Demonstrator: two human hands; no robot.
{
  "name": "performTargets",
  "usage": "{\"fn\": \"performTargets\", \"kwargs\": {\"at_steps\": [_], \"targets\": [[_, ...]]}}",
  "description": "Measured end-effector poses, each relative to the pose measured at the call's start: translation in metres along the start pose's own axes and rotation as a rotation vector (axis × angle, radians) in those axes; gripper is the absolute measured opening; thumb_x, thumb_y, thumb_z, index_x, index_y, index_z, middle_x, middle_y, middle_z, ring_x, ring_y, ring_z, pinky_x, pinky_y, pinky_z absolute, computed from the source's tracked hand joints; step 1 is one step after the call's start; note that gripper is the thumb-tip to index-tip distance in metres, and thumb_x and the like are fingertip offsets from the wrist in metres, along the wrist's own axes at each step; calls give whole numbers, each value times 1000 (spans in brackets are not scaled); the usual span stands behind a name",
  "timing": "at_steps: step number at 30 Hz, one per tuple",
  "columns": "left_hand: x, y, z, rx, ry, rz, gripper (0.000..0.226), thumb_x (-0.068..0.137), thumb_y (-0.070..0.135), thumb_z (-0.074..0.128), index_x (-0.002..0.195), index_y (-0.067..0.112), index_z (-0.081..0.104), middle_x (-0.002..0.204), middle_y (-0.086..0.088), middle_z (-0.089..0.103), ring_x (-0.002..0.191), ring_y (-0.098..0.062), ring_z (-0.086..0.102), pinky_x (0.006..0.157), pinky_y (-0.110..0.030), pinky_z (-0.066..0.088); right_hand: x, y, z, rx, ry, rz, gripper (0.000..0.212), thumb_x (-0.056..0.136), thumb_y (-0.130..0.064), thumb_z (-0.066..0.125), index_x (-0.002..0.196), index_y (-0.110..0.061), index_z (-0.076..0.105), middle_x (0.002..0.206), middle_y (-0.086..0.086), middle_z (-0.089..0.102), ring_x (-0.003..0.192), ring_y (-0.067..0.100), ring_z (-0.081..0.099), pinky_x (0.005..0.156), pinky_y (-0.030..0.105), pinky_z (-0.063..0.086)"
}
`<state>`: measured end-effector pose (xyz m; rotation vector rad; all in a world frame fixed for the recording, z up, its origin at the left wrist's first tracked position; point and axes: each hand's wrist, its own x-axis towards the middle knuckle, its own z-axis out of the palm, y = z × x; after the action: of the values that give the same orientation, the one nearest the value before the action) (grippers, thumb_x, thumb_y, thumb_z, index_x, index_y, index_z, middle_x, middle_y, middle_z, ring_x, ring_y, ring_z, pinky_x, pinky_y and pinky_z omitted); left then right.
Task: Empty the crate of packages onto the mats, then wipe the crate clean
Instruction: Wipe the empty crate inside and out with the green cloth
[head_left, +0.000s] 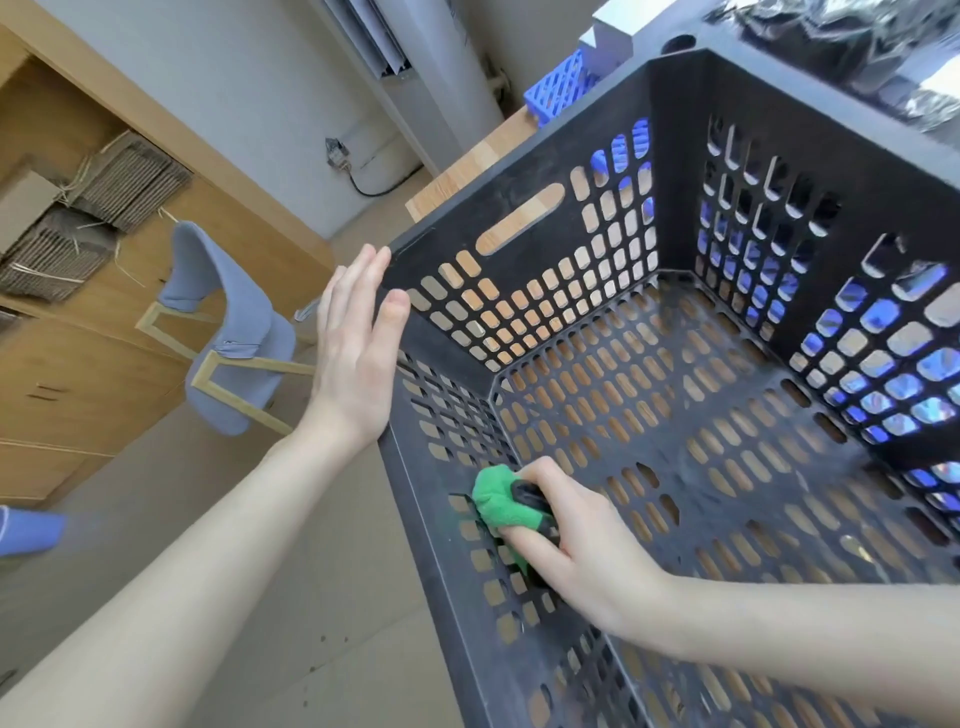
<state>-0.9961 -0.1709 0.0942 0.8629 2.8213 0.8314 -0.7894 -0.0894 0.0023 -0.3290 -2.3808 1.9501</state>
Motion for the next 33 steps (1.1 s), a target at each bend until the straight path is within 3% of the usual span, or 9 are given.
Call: {"fn": "performTargets", "kwargs": {"at_steps": [3, 7, 12, 16, 20, 23, 28, 30, 33], "targets": [[0, 1, 0, -7, 9, 1, 60, 96, 52, 23, 151, 30, 30, 159, 14, 21, 148, -3, 6, 117, -24, 3, 1, -37, -7, 62, 21, -129, 15, 91, -33, 58, 100, -27, 46, 93, -12, 58, 84, 9, 53, 71, 26, 46], [1, 2, -1, 9, 9, 0, 61, 95, 51, 23, 151, 29, 31, 160, 12, 21, 148, -6, 6, 115, -21, 1, 2, -53, -7, 57, 73, -159, 16, 90, -28, 58, 100, -25, 46, 93, -13, 55, 84, 7, 51, 72, 23, 43], [-1, 5, -2, 30, -2, 5, 63, 94, 51, 24, 151, 26, 32, 161, 8, 21, 148, -10, 7, 119, -27, 2, -23, -58, -8, -73, 41, -179, 23, 77, -19, 54, 97, -13, 44, 90, -2, 49, 82, 18, 44, 74, 37, 42], [-3, 7, -3, 24, -6, 9, 63, 95, 51, 24, 151, 25, 31, 161, 7, 20, 149, -11, 6, 121, -32, 2, -58, -57, -20, -150, -134, -247, 27, 73, -17, 54, 89, -28, 35, 83, -15, 41, 75, 6, 40, 65, 18, 34], [-5, 8, -2, 10, 2, 6, 59, 97, 49, 26, 151, 25, 31, 161, 7, 20, 148, -11, 5, 119, -31, 2, -87, -54, -31, -182, -318, -199, 37, 77, -15, 57, 89, -37, 30, 88, -18, 39, 79, 0, 40, 68, 12, 32], [-3, 6, -2, 18, 11, 16, 57, 99, 47, 28, 151, 24, 31, 161, 6, 20, 149, -12, 6, 118, -29, 2, -69, -64, -23, -182, -180, -151, 28, 80, -17, 56, 98, -24, 36, 90, -13, 40, 81, 5, 41, 68, 24, 35], [-1, 4, -1, 41, 20, 16, 56, 100, 45, 30, 151, 22, 33, 161, 4, 22, 149, -14, 8, 116, -25, 1, 5, -96, -11, -99, 84, -143, 27, 86, -13, 58, 109, -16, 45, 100, -3, 57, 85, 14, 50, 75, 29, 42], [-1, 4, -2, 37, 23, 15, 55, 100, 44, 31, 151, 22, 33, 161, 4, 22, 149, -15, 8, 117, -26, 2, 12, -100, -7, -100, 117, -150, 26, 85, -13, 58, 108, -15, 47, 100, -2, 58, 85, 16, 51, 75, 31, 43], [-2, 4, -2, 27, 21, 18, 55, 101, 44, 30, 151, 23, 33, 161, 4, 22, 149, -15, 7, 118, -28, 3, -20, -94, -13, -96, 23, -173, 24, 81, -14, 59, 101, -17, 46, 91, -8, 54, 80, 13, 48, 71, 29, 42]]}}
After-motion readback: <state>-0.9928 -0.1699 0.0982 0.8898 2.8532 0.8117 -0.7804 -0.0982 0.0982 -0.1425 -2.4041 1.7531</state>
